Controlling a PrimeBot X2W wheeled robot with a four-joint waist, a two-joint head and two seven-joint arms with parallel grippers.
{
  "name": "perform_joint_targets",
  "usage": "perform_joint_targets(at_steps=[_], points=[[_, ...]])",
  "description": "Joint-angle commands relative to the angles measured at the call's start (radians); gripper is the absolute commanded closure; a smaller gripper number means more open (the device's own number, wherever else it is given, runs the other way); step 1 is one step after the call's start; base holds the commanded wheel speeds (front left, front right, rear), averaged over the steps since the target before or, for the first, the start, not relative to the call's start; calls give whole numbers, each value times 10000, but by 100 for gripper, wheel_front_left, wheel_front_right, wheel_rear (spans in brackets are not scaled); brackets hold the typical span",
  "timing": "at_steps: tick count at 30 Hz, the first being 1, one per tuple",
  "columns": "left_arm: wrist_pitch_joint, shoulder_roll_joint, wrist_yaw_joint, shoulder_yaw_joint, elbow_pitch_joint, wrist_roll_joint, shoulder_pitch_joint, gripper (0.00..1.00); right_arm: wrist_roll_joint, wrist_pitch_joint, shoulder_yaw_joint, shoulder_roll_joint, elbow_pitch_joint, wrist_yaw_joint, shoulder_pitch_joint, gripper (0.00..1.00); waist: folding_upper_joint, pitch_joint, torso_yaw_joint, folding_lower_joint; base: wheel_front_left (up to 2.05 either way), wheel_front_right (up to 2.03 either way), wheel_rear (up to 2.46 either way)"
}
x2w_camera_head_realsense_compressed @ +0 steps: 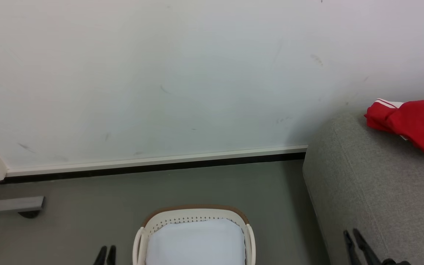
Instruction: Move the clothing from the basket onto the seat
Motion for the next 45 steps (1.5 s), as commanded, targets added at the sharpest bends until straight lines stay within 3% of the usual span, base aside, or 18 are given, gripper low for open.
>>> perform_joint_targets(at_steps=[1,25,45], points=[[8,-10,0,-4,37,-22,16,100,23,1,7,6,26,0,29,100,0,1,0,0,0,0,0],[1112,-58,-10,310,231,-4100,-653,100,4686,875,-249,-199,-32,-4,-364,100,0,75,117,0,0,0,0],[1859,-77,-21,522,291,-6880,-1129,100,7769,1544,-511,-291,-114,-8,-667,100,0,139,219,0,0,0,0]])
